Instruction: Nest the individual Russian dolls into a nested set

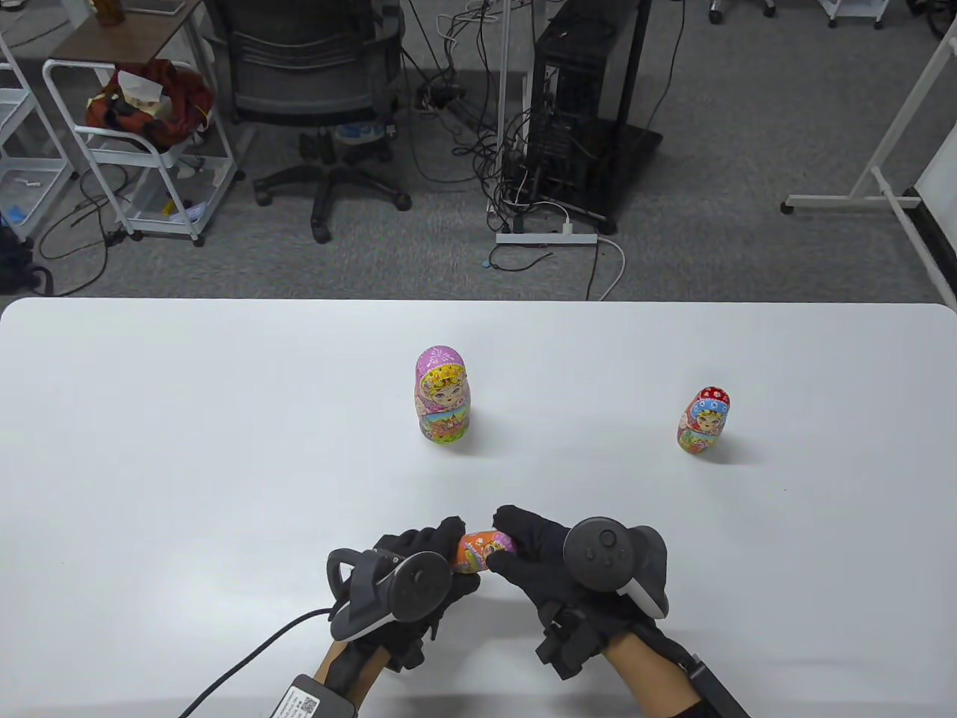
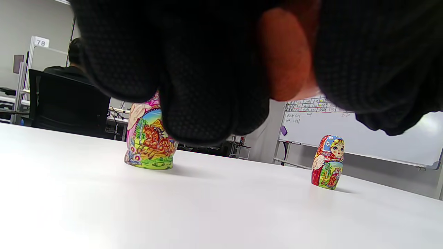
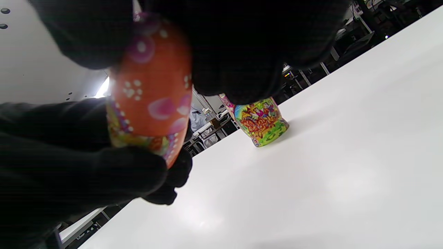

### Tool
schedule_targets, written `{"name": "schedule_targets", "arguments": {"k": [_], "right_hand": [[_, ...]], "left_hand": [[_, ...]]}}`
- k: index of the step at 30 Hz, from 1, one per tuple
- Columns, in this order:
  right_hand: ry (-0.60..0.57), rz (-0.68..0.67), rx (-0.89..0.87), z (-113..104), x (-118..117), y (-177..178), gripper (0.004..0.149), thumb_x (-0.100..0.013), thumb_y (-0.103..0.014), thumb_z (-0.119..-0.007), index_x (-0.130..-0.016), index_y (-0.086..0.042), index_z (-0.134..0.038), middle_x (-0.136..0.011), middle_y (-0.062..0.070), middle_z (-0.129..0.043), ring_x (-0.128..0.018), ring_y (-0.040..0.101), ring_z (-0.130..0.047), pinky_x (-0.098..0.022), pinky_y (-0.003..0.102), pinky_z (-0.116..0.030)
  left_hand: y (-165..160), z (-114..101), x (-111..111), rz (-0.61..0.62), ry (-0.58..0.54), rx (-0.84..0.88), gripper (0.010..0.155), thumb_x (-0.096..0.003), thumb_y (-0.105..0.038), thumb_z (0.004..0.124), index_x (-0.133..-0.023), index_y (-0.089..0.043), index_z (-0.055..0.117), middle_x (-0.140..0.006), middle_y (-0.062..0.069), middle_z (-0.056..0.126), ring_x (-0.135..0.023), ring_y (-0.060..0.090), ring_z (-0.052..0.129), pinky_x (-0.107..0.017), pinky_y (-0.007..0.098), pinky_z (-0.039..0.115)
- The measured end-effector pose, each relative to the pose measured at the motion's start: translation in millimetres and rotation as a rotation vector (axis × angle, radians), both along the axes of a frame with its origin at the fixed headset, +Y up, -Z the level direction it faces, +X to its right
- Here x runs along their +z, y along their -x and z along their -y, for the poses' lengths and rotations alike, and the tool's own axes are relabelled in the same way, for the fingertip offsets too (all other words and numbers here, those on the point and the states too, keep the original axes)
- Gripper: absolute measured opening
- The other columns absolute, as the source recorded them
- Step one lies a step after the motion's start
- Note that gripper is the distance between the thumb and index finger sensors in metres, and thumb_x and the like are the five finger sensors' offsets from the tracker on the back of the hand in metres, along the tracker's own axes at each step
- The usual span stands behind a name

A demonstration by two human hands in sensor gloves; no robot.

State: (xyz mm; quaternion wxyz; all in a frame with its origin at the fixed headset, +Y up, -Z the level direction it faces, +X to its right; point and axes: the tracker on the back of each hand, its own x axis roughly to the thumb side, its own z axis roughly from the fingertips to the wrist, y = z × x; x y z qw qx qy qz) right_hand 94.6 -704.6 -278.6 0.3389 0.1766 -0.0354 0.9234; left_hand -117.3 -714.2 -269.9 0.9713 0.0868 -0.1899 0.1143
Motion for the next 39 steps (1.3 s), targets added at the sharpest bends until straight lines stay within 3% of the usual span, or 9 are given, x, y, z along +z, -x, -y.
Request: {"name": "schedule_targets", "arguments": {"k": [6, 9, 13, 17, 24, 32, 34, 36, 39], "right_hand": [[-0.072, 0.029, 0.095, 5, 5, 9, 0.065, -0.039, -0.055, -0.082, -0.094, -0.033, -0.056, -0.089, -0.006, -0.083, -0.071, 0.019, -0.094, -0.056, 0.040, -0.080], [-0.018, 0.004, -0.010, 8, 4, 9, 0.063, -0.042, -0.056, -0.077, -0.097, -0.037, -0.052, -0.097, -0.003, -0.076, -0.081, 0.022, -0.089, -0.061, 0.045, -0.076], [0.005, 0.016, -0.008, 11, 3, 9, 0.062, -0.045, -0.050, -0.078, -0.099, -0.034, -0.051, -0.099, 0.004, -0.073, -0.083, 0.028, -0.084, -0.062, 0.050, -0.072], [-0.062, 0.044, 0.238, 15, 4, 13, 0.062, -0.046, -0.048, -0.079, -0.099, -0.036, -0.050, -0.102, 0.003, -0.068, -0.086, 0.028, -0.081, -0.065, 0.051, -0.069], [-0.050, 0.068, 0.486, 33, -1, 18, 0.067, -0.046, -0.046, -0.081, -0.101, -0.027, -0.048, -0.103, 0.006, -0.066, -0.086, 0.029, -0.079, -0.066, 0.052, -0.067], [0.052, 0.088, 0.548, 41, -10, 12, 0.064, -0.048, -0.047, -0.077, -0.102, -0.033, -0.045, -0.105, 0.006, -0.061, -0.090, 0.031, -0.075, -0.067, 0.055, -0.064], [0.090, 0.054, 0.545, 38, -11, 7, 0.077, -0.046, -0.058, -0.073, -0.105, -0.032, -0.032, -0.110, 0.005, -0.053, -0.097, 0.032, -0.067, -0.070, 0.058, -0.060], [0.081, 0.120, 0.447, 24, -16, -7, 0.083, -0.044, -0.065, -0.068, -0.105, -0.034, -0.020, -0.114, 0.009, -0.041, -0.103, 0.035, -0.057, -0.072, 0.059, -0.056], [-0.048, 0.467, 0.350, -3, -32, -40, 0.081, -0.046, -0.063, -0.069, -0.106, -0.034, -0.024, -0.116, 0.010, -0.037, -0.106, 0.037, -0.050, -0.075, 0.060, -0.051]], "left_hand": [[3, 1, -3, -0.004, 0.021, 0.024, 0.078, -0.0300, -0.060, 0.092, -0.091, -0.013, 0.080, -0.066, 0.000, 0.108, -0.050, 0.010, 0.110, -0.049, 0.040, 0.092], [1, 6, -5, 0.000, 0.087, 0.051, 0.078, -0.0317, -0.063, 0.088, -0.093, -0.016, 0.077, -0.069, -0.002, 0.105, -0.053, 0.010, 0.109, -0.051, 0.040, 0.090], [0, 18, -9, -0.015, 0.256, -0.065, 0.092, -0.0360, -0.066, 0.079, -0.108, -0.017, 0.049, -0.101, 0.005, 0.081, -0.085, 0.022, 0.093, -0.063, 0.049, 0.078], [10, 22, -13, -0.058, 0.208, -0.147, 0.097, -0.0374, -0.069, 0.075, -0.111, -0.021, 0.034, -0.114, 0.013, 0.054, -0.103, 0.034, 0.066, -0.071, 0.062, 0.060], [8, 23, -13, -0.086, 0.165, -0.270, 0.100, -0.0388, -0.072, 0.069, -0.112, -0.026, 0.018, -0.118, 0.016, 0.014, -0.110, 0.041, 0.025, -0.073, 0.072, 0.027], [10, 22, -13, -0.098, 0.151, -0.280, 0.100, -0.0385, -0.073, 0.068, -0.111, -0.027, 0.016, -0.118, 0.016, 0.012, -0.110, 0.041, 0.022, -0.071, 0.073, 0.023], [11, 22, -13, -0.100, 0.151, -0.270, 0.100, -0.0384, -0.073, 0.068, -0.111, -0.027, 0.017, -0.118, 0.016, 0.014, -0.110, 0.041, 0.023, -0.071, 0.074, 0.023], [11, 22, -14, -0.101, 0.151, -0.267, 0.100, -0.0385, -0.073, 0.068, -0.111, -0.027, 0.017, -0.118, 0.016, 0.014, -0.110, 0.041, 0.024, -0.071, 0.074, 0.023], [12, 20, -14, -0.107, 0.139, -0.247, 0.099, -0.0386, -0.073, 0.068, -0.112, -0.028, 0.018, -0.119, 0.016, 0.015, -0.110, 0.041, 0.024, -0.071, 0.074, 0.023]]}}
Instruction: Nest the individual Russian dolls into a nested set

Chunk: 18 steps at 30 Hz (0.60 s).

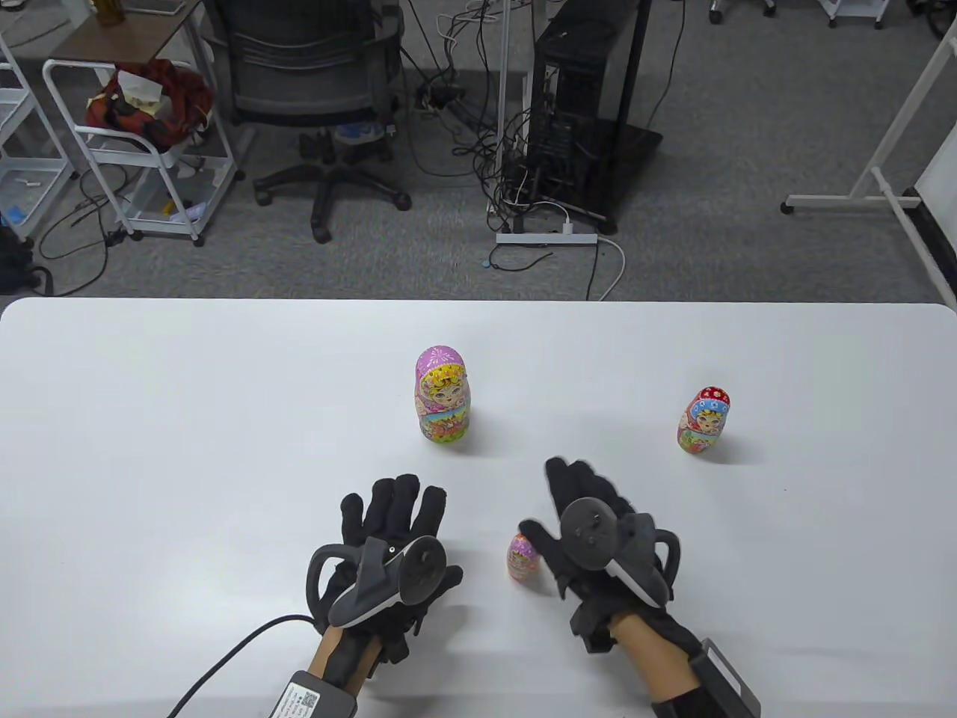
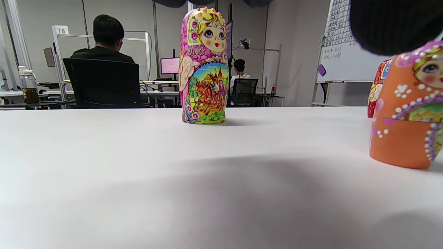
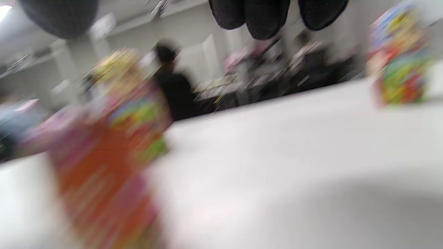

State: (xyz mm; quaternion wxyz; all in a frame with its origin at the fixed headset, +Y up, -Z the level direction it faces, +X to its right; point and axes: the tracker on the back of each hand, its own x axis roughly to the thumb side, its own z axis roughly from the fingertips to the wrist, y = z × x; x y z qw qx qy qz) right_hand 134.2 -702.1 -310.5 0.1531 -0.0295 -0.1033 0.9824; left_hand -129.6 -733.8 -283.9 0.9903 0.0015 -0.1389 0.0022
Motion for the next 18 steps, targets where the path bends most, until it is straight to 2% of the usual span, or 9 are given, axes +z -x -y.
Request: {"name": "schedule_targets", "arguments": {"k": [1, 2, 4, 5, 8, 11, 13, 14, 18], "right_hand": [[-0.016, 0.196, 0.051, -5, -22, -23, 0.080, -0.046, -0.064, -0.068, -0.105, -0.038, -0.021, -0.118, 0.006, -0.029, -0.110, 0.034, -0.041, -0.079, 0.059, -0.044], [0.073, 0.347, 0.114, -5, -42, -41, 0.081, -0.047, -0.066, -0.066, -0.104, -0.041, -0.014, -0.118, 0.004, -0.018, -0.112, 0.033, -0.032, -0.082, 0.058, -0.039], [0.201, 0.455, 0.196, -2, -63, -60, 0.081, -0.048, -0.068, -0.062, -0.101, -0.047, -0.004, -0.117, 0.002, -0.004, -0.114, 0.030, -0.019, -0.085, 0.056, -0.032], [0.296, 0.575, 0.256, 2, -86, -80, 0.081, -0.049, -0.070, -0.059, -0.098, -0.052, 0.003, -0.116, -0.001, 0.004, -0.115, 0.028, -0.011, -0.087, 0.055, -0.027], [0.372, 0.728, 0.240, 9, -113, -110, 0.078, -0.051, -0.068, -0.058, -0.093, -0.059, 0.007, -0.112, -0.002, 0.013, -0.115, 0.025, -0.011, -0.088, 0.053, -0.028], [0.487, 0.788, 0.049, 21, -123, -133, 0.081, -0.050, -0.070, -0.057, -0.084, -0.063, 0.017, -0.106, -0.006, 0.026, -0.114, 0.019, -0.001, -0.090, 0.051, -0.021], [0.527, 0.761, -0.104, 31, -125, -144, 0.079, -0.052, -0.069, -0.055, -0.081, -0.067, 0.018, -0.107, -0.010, 0.027, -0.117, 0.017, -0.005, -0.091, 0.050, -0.022], [0.532, 0.755, -0.149, 36, -125, -146, 0.075, -0.053, -0.067, -0.055, -0.081, -0.069, 0.015, -0.109, -0.013, 0.023, -0.118, 0.016, -0.009, -0.092, 0.050, -0.021], [0.459, 0.754, -0.175, 42, -124, -146, 0.073, -0.054, -0.065, -0.055, -0.084, -0.068, 0.011, -0.117, -0.021, -0.011, -0.112, 0.010, -0.049, -0.088, 0.039, -0.047]], "left_hand": [[-1, -1, -1, 0.003, 0.001, 0.007, 0.099, -0.0386, -0.073, 0.068, -0.112, -0.028, 0.018, -0.119, 0.015, 0.015, -0.110, 0.041, 0.025, -0.071, 0.074, 0.023], [-3, -1, -1, 0.002, 0.004, 0.008, 0.099, -0.0387, -0.073, 0.068, -0.112, -0.028, 0.018, -0.119, 0.015, 0.015, -0.110, 0.043, 0.024, -0.071, 0.075, 0.022], [-4, -1, -1, 0.003, 0.007, 0.006, 0.099, -0.0387, -0.073, 0.067, -0.112, -0.029, 0.018, -0.119, 0.015, 0.014, -0.111, 0.043, 0.024, -0.070, 0.075, 0.022], [-5, -1, -1, 0.006, 0.009, 0.004, 0.099, -0.0387, -0.073, 0.067, -0.112, -0.029, 0.018, -0.119, 0.014, 0.014, -0.111, 0.043, 0.023, -0.070, 0.075, 0.021], [-1, -2, -3, -0.001, 0.003, 0.003, 0.098, -0.0386, -0.074, 0.067, -0.112, -0.030, 0.019, -0.119, 0.014, 0.015, -0.111, 0.042, 0.024, -0.070, 0.076, 0.021], [5, -5, -3, 0.000, -0.089, 0.061, 0.094, -0.0383, -0.073, 0.068, -0.112, -0.030, 0.028, -0.120, 0.013, 0.026, -0.111, 0.039, 0.036, -0.070, 0.076, 0.026], [7, -6, -5, -0.005, -0.091, 0.074, 0.094, -0.0385, -0.073, 0.068, -0.112, -0.030, 0.029, -0.120, 0.012, 0.028, -0.111, 0.038, 0.038, -0.071, 0.075, 0.027], [7, -6, -6, -0.005, -0.088, 0.075, 0.094, -0.0385, -0.073, 0.068, -0.112, -0.030, 0.029, -0.120, 0.012, 0.028, -0.111, 0.039, 0.038, -0.071, 0.076, 0.027], [4, -5, -7, 0.005, -0.091, 0.060, 0.093, -0.0386, -0.073, 0.068, -0.112, -0.030, 0.030, -0.120, 0.012, 0.031, -0.111, 0.038, 0.039, -0.071, 0.075, 0.027]]}}
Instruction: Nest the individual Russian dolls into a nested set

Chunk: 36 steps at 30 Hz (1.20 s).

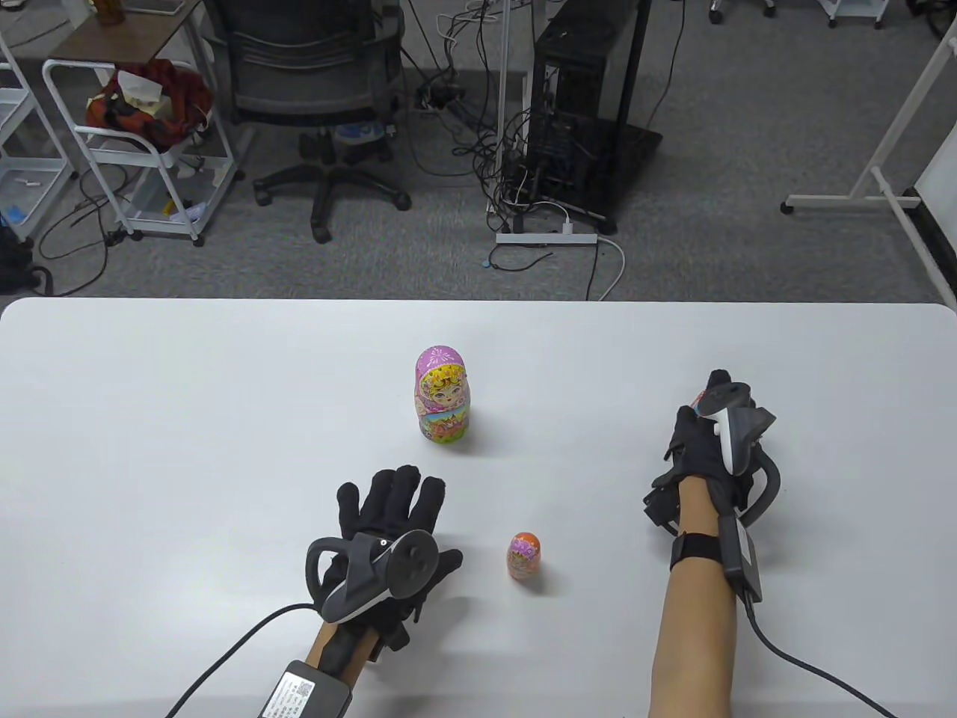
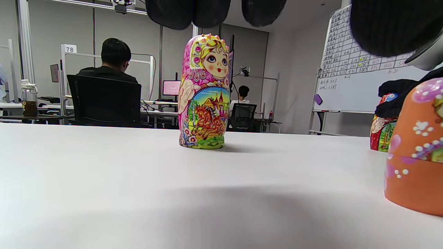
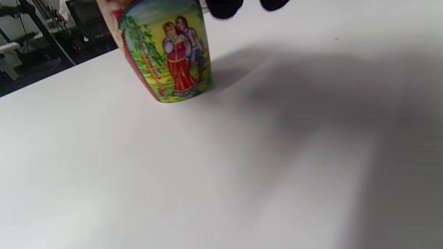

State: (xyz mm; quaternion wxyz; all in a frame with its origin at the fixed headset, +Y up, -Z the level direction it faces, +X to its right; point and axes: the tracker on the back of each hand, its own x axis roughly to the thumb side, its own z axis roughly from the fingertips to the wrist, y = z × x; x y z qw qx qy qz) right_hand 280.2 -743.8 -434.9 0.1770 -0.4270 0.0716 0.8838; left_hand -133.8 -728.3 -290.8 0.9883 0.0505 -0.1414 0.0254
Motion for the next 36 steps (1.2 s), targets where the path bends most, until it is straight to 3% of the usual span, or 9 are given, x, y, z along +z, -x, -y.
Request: {"name": "schedule_targets", "arguments": {"k": [5, 11, 15, 19, 21, 24, 27, 30, 36], "right_hand": [[-0.041, -0.072, 0.081, -12, 4, 13, 0.073, -0.053, -0.061, -0.061, -0.092, -0.062, 0.001, -0.117, -0.013, -0.026, -0.104, 0.013, -0.062, -0.083, 0.038, -0.055], [-0.338, -0.277, -0.004, -44, 26, 48, 0.072, -0.048, -0.054, -0.070, -0.097, -0.052, -0.017, -0.111, -0.001, -0.045, -0.089, 0.024, -0.077, -0.069, 0.045, -0.066], [-0.453, -0.461, -0.055, -69, 45, 72, 0.071, -0.047, -0.053, -0.070, -0.099, -0.045, -0.023, -0.107, 0.007, -0.053, -0.081, 0.027, -0.083, -0.062, 0.045, -0.071], [-0.599, -0.660, -0.336, -90, 87, 103, 0.070, -0.048, -0.053, -0.071, -0.101, -0.039, -0.027, -0.104, 0.011, -0.057, -0.076, 0.029, -0.087, -0.060, 0.046, -0.074], [-0.652, -0.700, -0.435, -94, 104, 113, 0.069, -0.048, -0.053, -0.071, -0.101, -0.038, -0.029, -0.104, 0.012, -0.057, -0.075, 0.030, -0.088, -0.060, 0.047, -0.073], [-0.710, -0.831, -0.559, -92, 126, 128, 0.070, -0.048, -0.054, -0.072, -0.102, -0.038, -0.030, -0.104, 0.011, -0.058, -0.075, 0.029, -0.088, -0.060, 0.047, -0.073], [-0.794, -0.861, -0.594, -77, 141, 144, 0.070, -0.047, -0.053, -0.075, -0.101, -0.037, -0.034, -0.102, 0.012, -0.061, -0.073, 0.029, -0.089, -0.059, 0.047, -0.074], [-0.775, -0.922, -0.540, -67, 148, 154, 0.069, -0.047, -0.053, -0.075, -0.101, -0.036, -0.035, -0.102, 0.012, -0.061, -0.074, 0.028, -0.089, -0.061, 0.046, -0.075], [-0.721, -1.003, -0.543, -56, 152, 167, 0.069, -0.047, -0.052, -0.075, -0.101, -0.035, -0.035, -0.102, 0.012, -0.059, -0.076, 0.029, -0.088, -0.062, 0.046, -0.074]], "left_hand": [[1, -2, 3, 0.012, -0.072, 0.042, 0.090, -0.0382, -0.071, 0.069, -0.111, -0.030, 0.037, -0.119, 0.010, 0.041, -0.110, 0.035, 0.050, -0.072, 0.074, 0.034], [4, -7, 6, 0.002, -0.080, 0.076, 0.090, -0.0383, -0.071, 0.069, -0.111, -0.030, 0.037, -0.119, 0.010, 0.042, -0.110, 0.035, 0.050, -0.072, 0.074, 0.035], [4, -9, 8, 0.006, -0.059, 0.091, 0.091, -0.0382, -0.071, 0.070, -0.111, -0.030, 0.036, -0.119, 0.011, 0.041, -0.109, 0.036, 0.050, -0.072, 0.074, 0.036], [2, -13, 13, 0.012, -0.014, 0.165, 0.092, -0.0385, -0.072, 0.070, -0.112, -0.029, 0.033, -0.119, 0.012, 0.038, -0.109, 0.037, 0.048, -0.072, 0.075, 0.033], [2, -15, 16, 0.010, -0.045, 0.200, 0.093, -0.0379, -0.072, 0.070, -0.111, -0.028, 0.034, -0.119, 0.012, 0.040, -0.109, 0.036, 0.049, -0.072, 0.074, 0.032], [-1, -19, 18, 0.027, -0.056, 0.205, 0.096, -0.0369, -0.073, 0.071, -0.112, -0.026, 0.033, -0.119, 0.012, 0.040, -0.109, 0.036, 0.049, -0.072, 0.074, 0.034], [-6, -19, 20, 0.051, -0.050, 0.203, 0.103, -0.0342, -0.076, 0.074, -0.111, -0.023, 0.030, -0.119, 0.011, 0.040, -0.109, 0.034, 0.051, -0.074, 0.071, 0.042], [-10, -20, 22, 0.064, -0.039, 0.219, 0.108, -0.0319, -0.077, 0.076, -0.111, -0.021, 0.029, -0.118, 0.010, 0.045, -0.107, 0.032, 0.059, -0.074, 0.064, 0.055], [-13, -22, 26, 0.075, -0.050, 0.229, 0.108, -0.0315, -0.077, 0.077, -0.111, -0.019, 0.031, -0.116, 0.010, 0.052, -0.102, 0.029, 0.070, -0.071, 0.059, 0.065]]}}
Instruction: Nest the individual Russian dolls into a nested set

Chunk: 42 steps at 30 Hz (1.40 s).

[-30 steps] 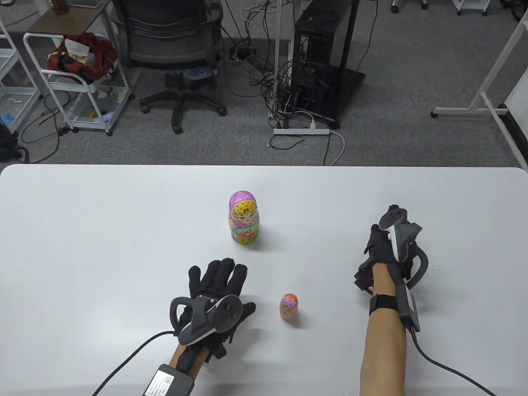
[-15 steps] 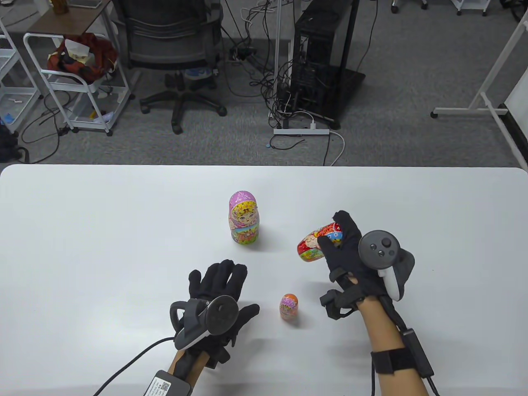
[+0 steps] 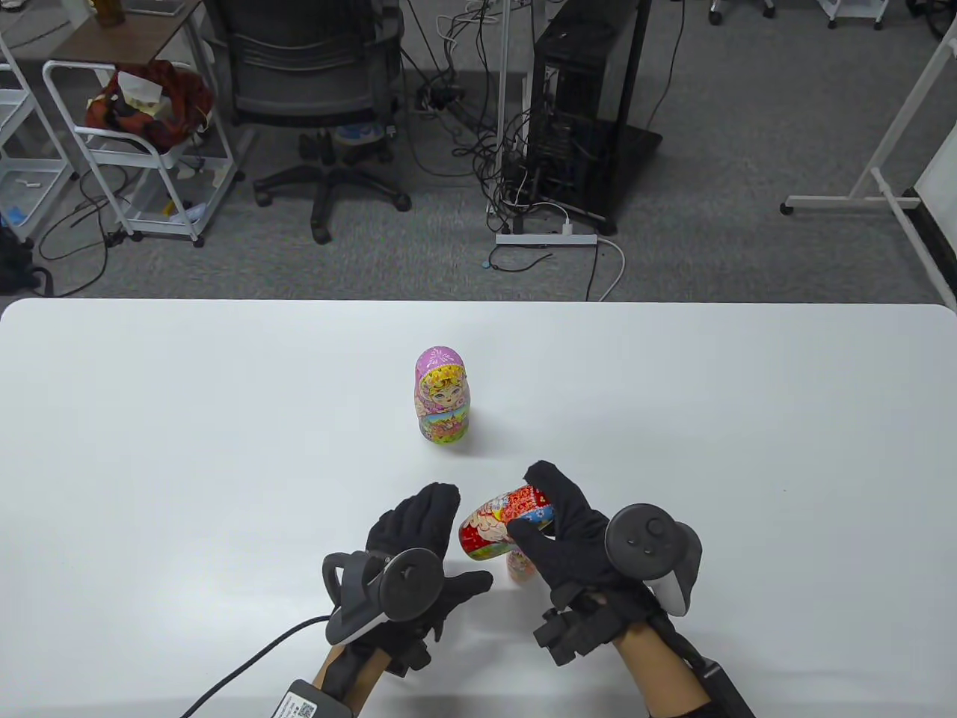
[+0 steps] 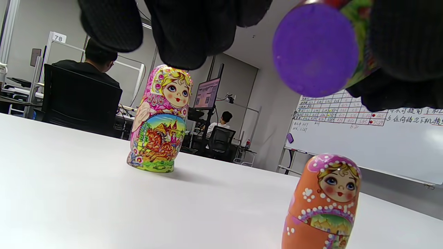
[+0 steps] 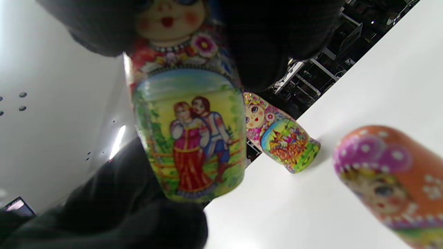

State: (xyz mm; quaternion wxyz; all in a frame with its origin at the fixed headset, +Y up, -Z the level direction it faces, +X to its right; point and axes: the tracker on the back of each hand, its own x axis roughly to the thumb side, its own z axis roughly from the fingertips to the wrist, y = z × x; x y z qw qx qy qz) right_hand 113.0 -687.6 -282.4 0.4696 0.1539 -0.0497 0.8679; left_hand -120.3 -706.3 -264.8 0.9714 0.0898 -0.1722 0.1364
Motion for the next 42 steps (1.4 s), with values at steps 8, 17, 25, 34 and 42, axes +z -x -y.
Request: {"name": "schedule_targets", "arguments": {"k": [8, 17, 25, 34, 42], "right_hand": [[-0.013, -0.054, -0.017, 6, 9, 21, 0.069, -0.046, -0.052, -0.076, -0.099, -0.033, -0.036, -0.102, 0.011, -0.059, -0.077, 0.028, -0.088, -0.063, 0.046, -0.074], [-0.053, -0.027, 0.023, 2, 11, 24, 0.065, -0.046, -0.050, -0.076, -0.100, -0.033, -0.043, -0.100, 0.015, -0.062, -0.075, 0.028, -0.089, -0.062, 0.046, -0.075], [-0.072, 0.006, 0.048, 0, 12, 24, 0.065, -0.046, -0.050, -0.076, -0.099, -0.031, -0.044, -0.099, 0.016, -0.062, -0.074, 0.028, -0.090, -0.062, 0.046, -0.073], [-0.152, 0.157, 0.119, -11, 12, 6, 0.065, -0.047, -0.052, -0.076, -0.100, -0.034, -0.042, -0.102, 0.012, -0.059, -0.078, 0.028, -0.085, -0.065, 0.049, -0.069], [0.019, 0.393, 0.637, 28, -19, -33, 0.062, -0.048, -0.050, -0.076, -0.101, -0.040, -0.043, -0.107, 0.007, -0.053, -0.089, 0.031, -0.074, -0.069, 0.053, -0.062]], "left_hand": [[2, 2, -2, 0.001, 0.006, 0.026, 0.100, -0.0293, -0.076, 0.081, -0.104, -0.020, 0.046, -0.107, 0.006, 0.071, -0.090, 0.022, 0.089, -0.065, 0.050, 0.078], [3, 0, -3, 0.004, 0.037, 0.057, 0.094, -0.0322, -0.071, 0.085, -0.103, -0.019, 0.052, -0.090, 0.003, 0.086, -0.065, 0.014, 0.100, -0.057, 0.043, 0.085], [0, -2, -4, -0.013, 0.053, 0.027, 0.094, -0.0329, -0.070, 0.085, -0.103, -0.018, 0.052, -0.089, 0.006, 0.086, -0.061, 0.014, 0.099, -0.054, 0.044, 0.085], [11, 6, -9, -0.077, 0.049, -0.028, 0.093, -0.0325, -0.070, 0.086, -0.103, -0.017, 0.055, -0.088, 0.004, 0.087, -0.063, 0.015, 0.100, -0.054, 0.043, 0.085], [11, 12, -12, -0.084, 0.064, -0.041, 0.093, -0.0314, -0.072, 0.085, -0.105, -0.025, 0.052, -0.096, 0.004, 0.081, -0.077, 0.019, 0.095, -0.059, 0.046, 0.081]]}}
